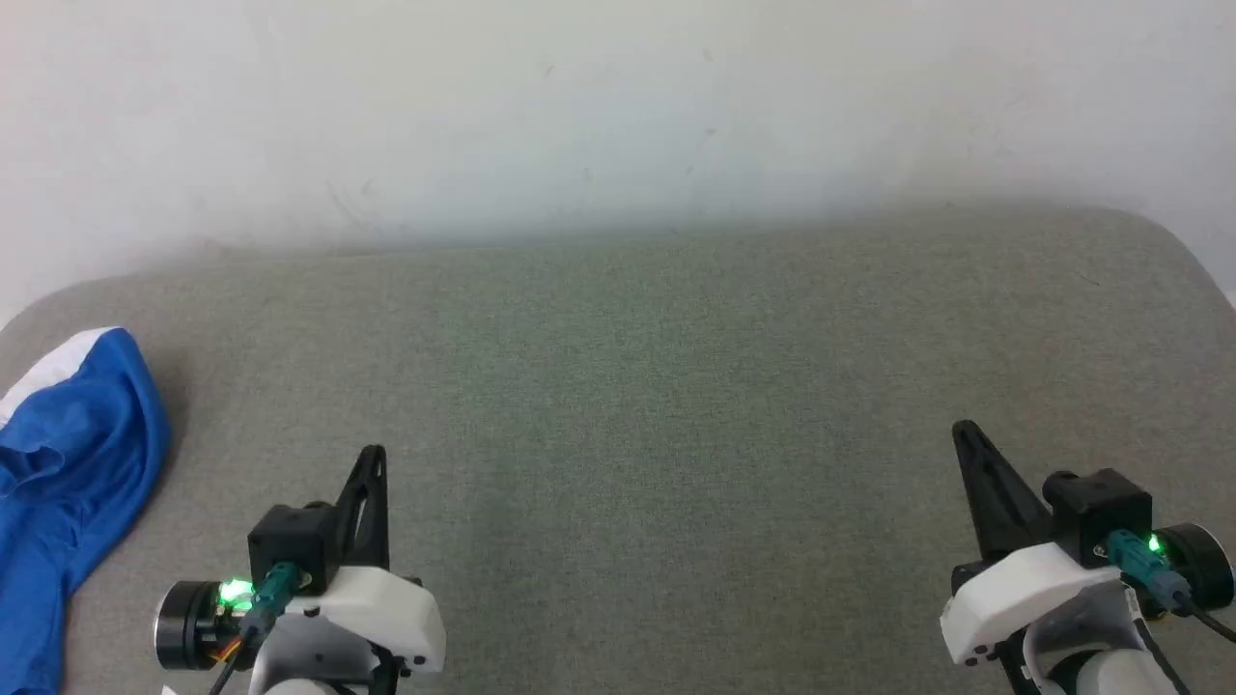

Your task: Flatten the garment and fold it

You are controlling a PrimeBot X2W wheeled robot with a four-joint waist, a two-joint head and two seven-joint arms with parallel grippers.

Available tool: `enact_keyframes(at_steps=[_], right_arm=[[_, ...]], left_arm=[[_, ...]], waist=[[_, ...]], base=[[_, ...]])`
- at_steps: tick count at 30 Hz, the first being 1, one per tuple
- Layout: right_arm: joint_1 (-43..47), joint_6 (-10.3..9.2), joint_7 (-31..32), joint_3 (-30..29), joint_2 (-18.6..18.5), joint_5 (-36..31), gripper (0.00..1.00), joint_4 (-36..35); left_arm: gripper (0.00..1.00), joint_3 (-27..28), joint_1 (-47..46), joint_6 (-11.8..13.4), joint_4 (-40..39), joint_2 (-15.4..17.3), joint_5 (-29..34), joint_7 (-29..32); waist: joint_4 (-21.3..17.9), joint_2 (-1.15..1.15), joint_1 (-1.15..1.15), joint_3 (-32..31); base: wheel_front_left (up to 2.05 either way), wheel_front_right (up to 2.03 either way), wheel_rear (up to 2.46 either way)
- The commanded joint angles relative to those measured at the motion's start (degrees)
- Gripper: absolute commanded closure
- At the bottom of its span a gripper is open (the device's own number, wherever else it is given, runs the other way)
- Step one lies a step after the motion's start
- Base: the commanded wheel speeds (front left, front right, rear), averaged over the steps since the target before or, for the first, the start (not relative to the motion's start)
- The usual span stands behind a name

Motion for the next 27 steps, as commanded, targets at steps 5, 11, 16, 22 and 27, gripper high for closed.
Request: enact_keyframes(at_steps=[5, 11, 16, 22, 27], right_arm=[[-0.49, -0.11, 0.03, 0.02, 0.17, -0.43, 1.0, -0.25], [-0.49, -0.11, 0.03, 0.02, 0.17, -0.43, 1.0, -0.25], [0.01, 0.0, -0.01, -0.01, -0.03, 0.03, 0.0, 0.08], [0.2, 0.0, -0.5, -0.43, -0.04, 0.44, 0.0, 0.2], [0.44, -0.01, -1.1, -1.02, -0.03, 0.89, 0.0, 0.29]], left_arm=[[1.0, 0.25, -0.69, -0.46, 0.13, -0.13, 0.2, 0.01], [1.0, 0.25, -0.69, -0.46, 0.13, -0.13, 0.2, 0.01], [0.0, -0.04, 0.03, 0.02, -0.01, 0.01, -0.02, -0.01], [0.0, -0.01, 0.24, -0.07, 0.05, 0.01, -0.36, -0.5], [0.0, 0.06, 0.53, -0.2, 0.07, 0.0, -0.79, -1.1]], waist=[[0.0, 0.0, 0.0, 0.0], [0.0, 0.0, 0.0, 0.0], [0.0, 0.0, 0.0, 0.0], [0.01, 0.0, 0.0, 0.03], [0.03, 0.0, 0.0, 0.07]], base=[[0.0, 0.0, 0.0], [0.0, 0.0, 0.0], [0.0, 0.0, 0.0], [0.0, 0.0, 0.0], [0.0, 0.0, 0.0]])
